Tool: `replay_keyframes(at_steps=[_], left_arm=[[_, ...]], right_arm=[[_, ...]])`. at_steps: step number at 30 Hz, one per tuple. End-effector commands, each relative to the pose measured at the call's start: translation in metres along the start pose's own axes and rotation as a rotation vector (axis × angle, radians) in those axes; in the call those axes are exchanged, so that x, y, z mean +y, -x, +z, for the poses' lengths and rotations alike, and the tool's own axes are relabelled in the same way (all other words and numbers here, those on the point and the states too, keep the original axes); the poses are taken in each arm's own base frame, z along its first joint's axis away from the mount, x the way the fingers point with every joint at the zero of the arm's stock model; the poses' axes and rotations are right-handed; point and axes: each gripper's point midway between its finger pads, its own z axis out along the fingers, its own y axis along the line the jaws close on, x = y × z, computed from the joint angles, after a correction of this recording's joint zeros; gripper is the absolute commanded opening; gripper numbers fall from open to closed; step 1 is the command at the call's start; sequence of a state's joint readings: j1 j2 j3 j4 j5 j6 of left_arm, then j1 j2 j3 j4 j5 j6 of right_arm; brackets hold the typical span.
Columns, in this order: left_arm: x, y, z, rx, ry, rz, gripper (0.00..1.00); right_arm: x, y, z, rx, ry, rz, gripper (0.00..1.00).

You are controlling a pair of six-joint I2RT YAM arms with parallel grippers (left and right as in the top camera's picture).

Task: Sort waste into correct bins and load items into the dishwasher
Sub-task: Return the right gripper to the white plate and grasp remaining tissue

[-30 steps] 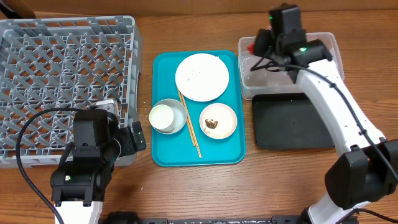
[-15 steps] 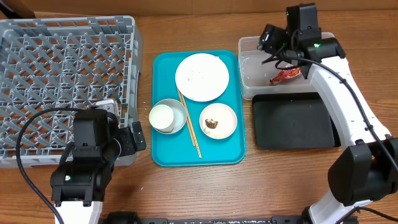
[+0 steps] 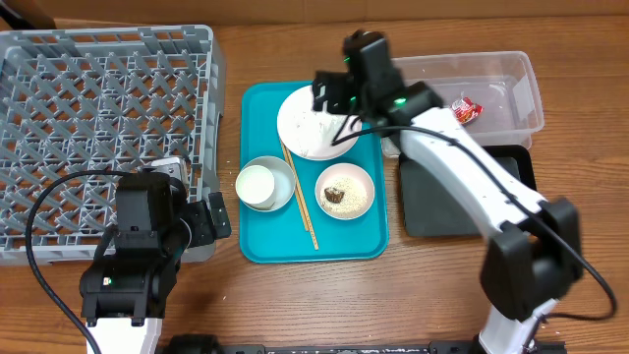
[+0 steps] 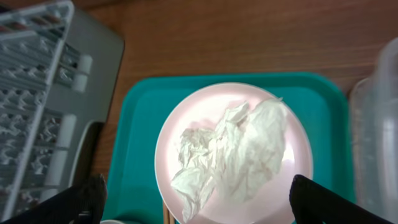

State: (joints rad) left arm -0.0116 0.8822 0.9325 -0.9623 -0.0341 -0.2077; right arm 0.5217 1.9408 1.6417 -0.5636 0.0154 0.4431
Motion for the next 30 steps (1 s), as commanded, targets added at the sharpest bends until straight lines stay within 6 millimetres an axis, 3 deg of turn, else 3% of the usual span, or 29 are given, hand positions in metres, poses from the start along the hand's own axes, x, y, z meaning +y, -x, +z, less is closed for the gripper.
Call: replay_keyframes(at_steps=[1,6,17,19,22,24,27,30], left_arm=[[-0.001,0.008,-0.006,-0.023,-0.006,0.0,1.0],[-0.001,0.007,-0.006,-0.02,-0.005,0.0,1.0],[-0.001,0.007,-0.006,-0.02,-0.005,0.0,1.0],[-0.001,0.007,-0.006,-0.02,-0.005,0.0,1.0],[-0.001,0.007,-0.006,-0.02,-0.005,0.0,1.0],[-0.001,0.007,-0.006,-0.02,-0.005,0.0,1.0],[-0.001,0.007,-0.006,-0.02,-0.005,0.0,1.0],[-0.001,0.007,-0.006,-0.02,-0.005,0.0,1.0]], right_arm=[[-0.008,-0.021,0.032,0.035,-0.061,-0.023,0.97],[-0.005,-0.062,0.071,0.122,-0.08,-0.058,1.0],[-0.011,-0.109,0.109,0.215,-0.112,-0.089,1.0],[-0.012,-0.11,0.11,0.215,-0.116,-0.089,0.88],[-0.01,-0.107,0.11,0.207,-0.111,-0.089,0.47],[-0.011,-0.106,0.11,0.208,-0.112,-0.088,0.26],[-0.015,-0.101,0.101,0.205,-0.126,-0.082,0.04],[-0.019,-0.077,0.082,0.15,-0.161,-0.077,0.04]])
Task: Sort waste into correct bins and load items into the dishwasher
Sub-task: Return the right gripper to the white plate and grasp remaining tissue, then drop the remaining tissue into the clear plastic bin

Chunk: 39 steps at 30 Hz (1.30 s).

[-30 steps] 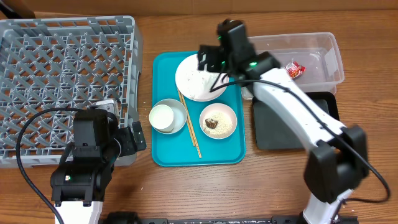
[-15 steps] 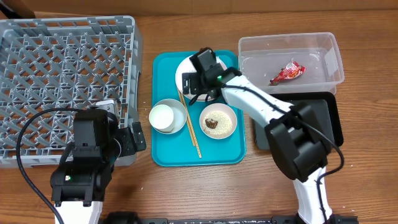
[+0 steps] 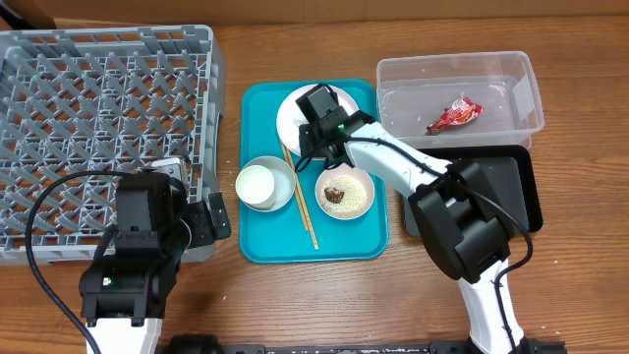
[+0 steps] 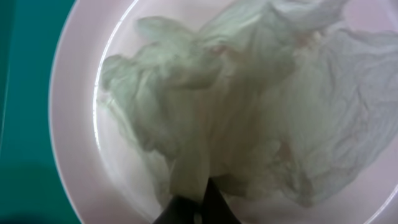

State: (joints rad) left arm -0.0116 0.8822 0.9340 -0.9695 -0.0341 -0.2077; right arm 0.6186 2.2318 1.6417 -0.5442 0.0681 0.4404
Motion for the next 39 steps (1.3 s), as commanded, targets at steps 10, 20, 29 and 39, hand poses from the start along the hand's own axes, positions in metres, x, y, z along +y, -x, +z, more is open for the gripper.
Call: replay_keyframes(at_steps=[10,20,29,39], left_arm=[[-0.001,0.008,-0.006,-0.026,-0.006,0.0,1.0],[-0.002,0.008,-0.006,-0.026,-0.007,0.0,1.0],[-0.001,0.008,-0.006,-0.022,-0.006,0.0,1.0],[-0.001,0.007,-0.006,-0.022,-0.005,0.0,1.0]], right_arm=[[-0.09,0.137,-0.195,-0.431,-0.08,0.21,0.04],[-0.216,0.115,-0.193,-0.306,-0.263,0.447,0.04],[-0.224,0.113,-0.197,-0.285,-0.261,0.405,0.83],[-0.212,0.103,-0.255,-0.297,-0.146,0.406,1.0]])
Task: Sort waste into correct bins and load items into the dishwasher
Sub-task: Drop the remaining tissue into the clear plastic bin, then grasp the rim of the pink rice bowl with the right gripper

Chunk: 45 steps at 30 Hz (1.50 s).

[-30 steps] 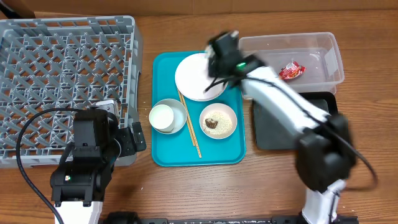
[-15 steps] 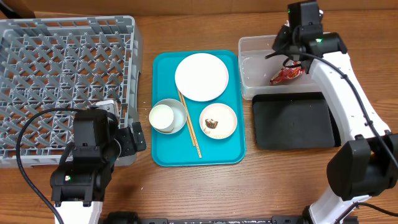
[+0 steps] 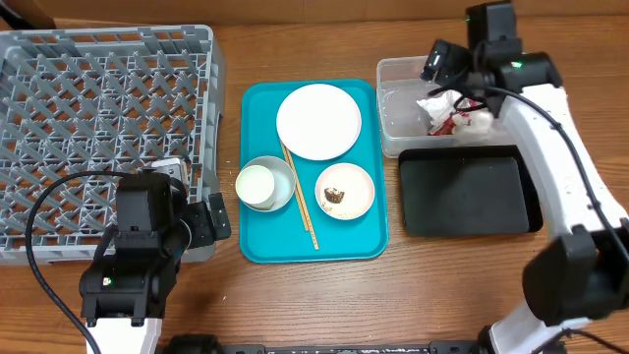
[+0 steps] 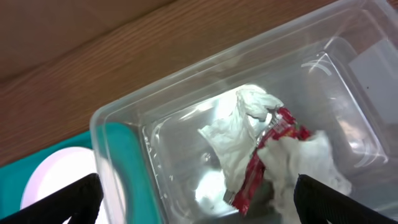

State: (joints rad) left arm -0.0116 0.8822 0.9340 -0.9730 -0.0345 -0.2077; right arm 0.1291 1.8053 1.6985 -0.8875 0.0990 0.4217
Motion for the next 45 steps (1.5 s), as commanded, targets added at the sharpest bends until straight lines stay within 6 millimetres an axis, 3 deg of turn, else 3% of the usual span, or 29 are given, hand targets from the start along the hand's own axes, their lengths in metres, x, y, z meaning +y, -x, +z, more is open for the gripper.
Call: replay_keyframes(at_steps=[1,9,13,15,17,20,26,30,36,41,45], left_arm=[[-0.002,0.008,-0.006,-0.025,-0.006,0.0,1.0],[-0.002,0.008,-0.006,-0.025,-0.006,0.0,1.0],[-0.002,0.008,-0.006,-0.026,-0.006,0.0,1.0],[-0.002,0.008,-0.006,-0.026,-0.006,0.0,1.0],[-0.002,0.008,-0.006,-0.026,-0.007,0.0,1.0],[-0.002,0.008,-0.006,-0.026,-0.007,0.0,1.0],[-0.002,0.008,-0.006,-0.026,-0.006,0.0,1.0],[-0.002,0.008,-0.006,-0.025,-0.007,0.0,1.0],[-0.002,0.008,-0.006,-0.025,-0.007,0.0,1.0],[-0.001,0.008,-0.006,-0.022,-0.006,0.0,1.0],[-0.001,0.007,-0.006,-0.021,-0.006,0.0,1.0]], right_arm=[[-0.005,0.007,-0.051,-0.022,0.066,0.018,1.0],[-0.051,-0.047,-0.09,0.182,-0.056,0.049,1.0],[-0.058,-0.074,-0.107,0.27,-0.072,-0.019,1.0],[-0.048,-0.086,-0.112,0.298,-0.019,-0.087,1.0],[-0.02,-0.108,-0.12,0.349,0.122,-0.229,1.0],[0.007,-0.132,-0.123,0.39,0.202,-0.345,0.96],[0.072,-0.184,-0.109,0.386,0.322,-0.529,0.89],[0.11,-0.216,-0.086,0.335,0.335,-0.559,0.81],[0.143,-0.244,-0.046,0.302,0.326,-0.57,0.75],[0.149,-0.269,-0.005,0.361,0.282,-0.548,0.7],[0.153,-0.278,0.013,0.372,0.276,-0.544,0.65]])
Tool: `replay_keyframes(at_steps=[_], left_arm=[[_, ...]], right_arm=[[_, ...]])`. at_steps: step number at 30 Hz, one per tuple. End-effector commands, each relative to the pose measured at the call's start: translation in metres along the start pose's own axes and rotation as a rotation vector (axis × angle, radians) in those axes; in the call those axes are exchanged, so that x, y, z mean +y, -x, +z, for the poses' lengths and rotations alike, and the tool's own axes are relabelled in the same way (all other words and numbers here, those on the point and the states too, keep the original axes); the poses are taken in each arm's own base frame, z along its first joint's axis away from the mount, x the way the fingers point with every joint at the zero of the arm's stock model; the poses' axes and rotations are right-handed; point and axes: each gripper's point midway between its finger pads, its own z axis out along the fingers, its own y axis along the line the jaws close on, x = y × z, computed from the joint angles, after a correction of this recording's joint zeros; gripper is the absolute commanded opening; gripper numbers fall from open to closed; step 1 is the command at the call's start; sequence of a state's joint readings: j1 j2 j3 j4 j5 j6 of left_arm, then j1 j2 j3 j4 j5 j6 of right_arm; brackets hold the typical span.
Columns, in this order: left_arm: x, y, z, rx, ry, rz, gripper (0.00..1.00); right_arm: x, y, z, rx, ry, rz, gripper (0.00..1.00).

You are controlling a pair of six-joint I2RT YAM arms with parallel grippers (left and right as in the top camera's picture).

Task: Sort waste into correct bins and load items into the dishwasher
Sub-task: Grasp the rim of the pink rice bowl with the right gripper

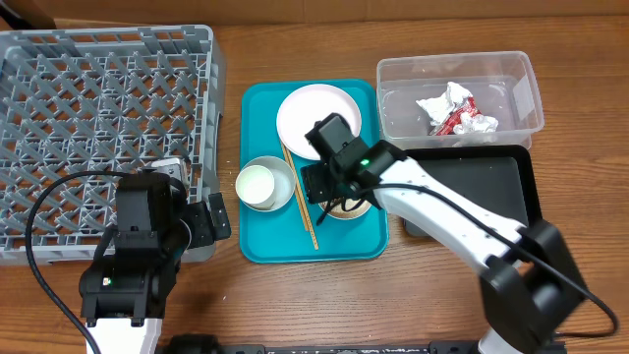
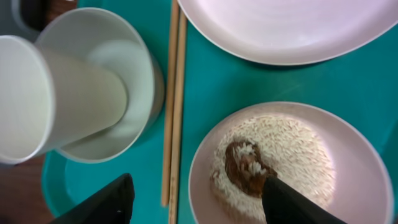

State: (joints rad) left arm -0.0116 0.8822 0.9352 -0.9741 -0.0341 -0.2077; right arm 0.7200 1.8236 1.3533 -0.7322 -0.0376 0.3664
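Note:
My right gripper (image 1: 332, 189) (image 2: 199, 208) hangs open low over the teal tray (image 1: 265, 246). One finger is over the small bowl of rice with a brown lump (image 2: 280, 158), the other left of the wooden chopsticks (image 2: 174, 93); nothing is held. A bare white plate (image 1: 316, 116) lies at the tray's far end. A white cup (image 2: 56, 102) lies tipped in a pale bowl (image 1: 257, 184). The clear bin (image 1: 393, 116) holds crumpled tissue (image 1: 439, 101) and a red wrapper (image 1: 454, 120). My left gripper (image 1: 208, 220) rests by the rack's near right corner; its jaws cannot be made out.
The grey dish rack (image 1: 98, 108) fills the left of the table. A black tray bin (image 1: 482, 187) lies right of the teal tray, below the clear bin. Bare wooden table runs along the front edge.
My right gripper was open over the clear bin, where the tissue lay. Now it is open over the rice bowl and chopsticks on the teal tray. The left arm has not moved.
My right gripper first hung open above the plate, which carried a crumpled tissue. Then it was shut on the tissue on the plate. Later the tissue lay in the clear bin beside the red wrapper and the plate was bare. Now the gripper is over the rice bowl.

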Motion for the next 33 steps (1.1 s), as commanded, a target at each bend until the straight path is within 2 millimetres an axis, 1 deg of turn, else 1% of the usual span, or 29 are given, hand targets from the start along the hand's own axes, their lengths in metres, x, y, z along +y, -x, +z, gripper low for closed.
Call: replay_keyframes(at_steps=[1,6,10,13,16,19,22,23,25,33], left_arm=[[-0.001,0.007,-0.006,-0.021,-0.005,0.0,1.0],[-0.001,0.007,-0.006,-0.02,-0.005,0.0,1.0],[-0.001,0.007,-0.006,-0.021,-0.005,0.0,1.0],[-0.001,0.007,-0.006,-0.021,-0.005,0.0,1.0],[-0.001,0.007,-0.006,-0.021,-0.005,0.0,1.0],[-0.001,0.007,-0.006,-0.021,-0.005,0.0,1.0],[-0.001,0.007,-0.006,-0.021,-0.005,0.001,1.0],[-0.001,0.007,-0.006,-0.021,-0.005,0.001,1.0],[-0.001,0.007,-0.006,-0.021,-0.005,0.001,1.0],[-0.001,0.007,-0.006,-0.021,-0.005,0.0,1.0]], right_arm=[[-0.002,0.0,0.015,0.002,-0.015,0.029,0.63],[-0.004,-0.001,0.031,0.013,-0.02,0.064,0.55],[-0.004,-0.011,0.045,0.057,-0.02,0.091,0.54],[-0.004,-0.014,0.05,0.071,-0.013,0.092,0.52],[-0.003,-0.013,0.05,0.069,-0.013,0.101,0.47],[-0.004,-0.018,0.05,0.087,-0.014,0.115,0.36],[-0.005,-0.02,0.049,0.096,-0.019,0.115,0.31],[-0.006,-0.022,0.049,0.103,-0.023,0.115,0.25],[-0.007,-0.025,0.049,0.116,-0.03,0.116,0.2],[-0.025,-0.057,0.042,0.239,-0.12,0.136,0.19]])
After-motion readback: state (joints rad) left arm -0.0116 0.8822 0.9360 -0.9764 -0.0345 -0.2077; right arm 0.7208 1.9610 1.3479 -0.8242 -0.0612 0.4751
